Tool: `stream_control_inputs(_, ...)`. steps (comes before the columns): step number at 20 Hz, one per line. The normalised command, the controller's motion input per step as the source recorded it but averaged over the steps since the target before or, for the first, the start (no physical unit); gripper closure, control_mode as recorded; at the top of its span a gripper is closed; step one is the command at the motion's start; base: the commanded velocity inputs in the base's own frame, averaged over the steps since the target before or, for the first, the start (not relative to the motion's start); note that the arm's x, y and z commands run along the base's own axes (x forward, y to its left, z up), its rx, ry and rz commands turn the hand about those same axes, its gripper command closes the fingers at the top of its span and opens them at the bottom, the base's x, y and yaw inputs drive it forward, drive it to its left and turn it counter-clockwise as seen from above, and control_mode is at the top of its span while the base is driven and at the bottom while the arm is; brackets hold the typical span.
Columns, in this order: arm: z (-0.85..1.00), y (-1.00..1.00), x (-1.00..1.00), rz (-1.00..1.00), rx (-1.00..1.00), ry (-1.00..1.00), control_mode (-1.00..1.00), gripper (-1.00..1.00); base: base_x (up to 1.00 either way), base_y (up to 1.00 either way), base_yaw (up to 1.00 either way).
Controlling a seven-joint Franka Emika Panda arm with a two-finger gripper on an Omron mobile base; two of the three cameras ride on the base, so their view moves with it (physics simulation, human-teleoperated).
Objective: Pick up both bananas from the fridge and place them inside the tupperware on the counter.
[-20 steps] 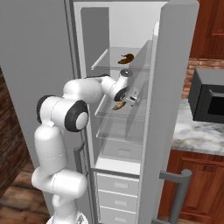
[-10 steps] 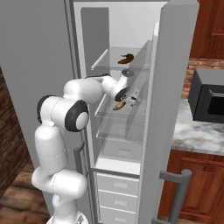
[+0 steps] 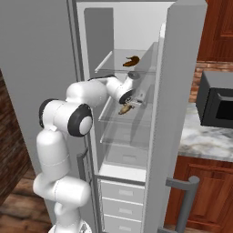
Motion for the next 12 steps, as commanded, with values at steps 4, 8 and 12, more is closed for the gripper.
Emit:
stream_control_inputs(4, 0.01, 0.0, -0.57, 0.0, 0.0, -0.23, -1.0, 1.0, 0.0, 0.0, 0.0)
stream_control_inputs(8, 0.24, 0.0, -0.73, 0.0, 0.0, -0.19, -1.0, 1.0, 0.0, 0.0, 0.0)
stream_control_inputs(12, 0.52, 0.02, -0.68, 0.0, -0.01, -0.08, -1.0, 1.0, 0.0, 0.0, 0.0)
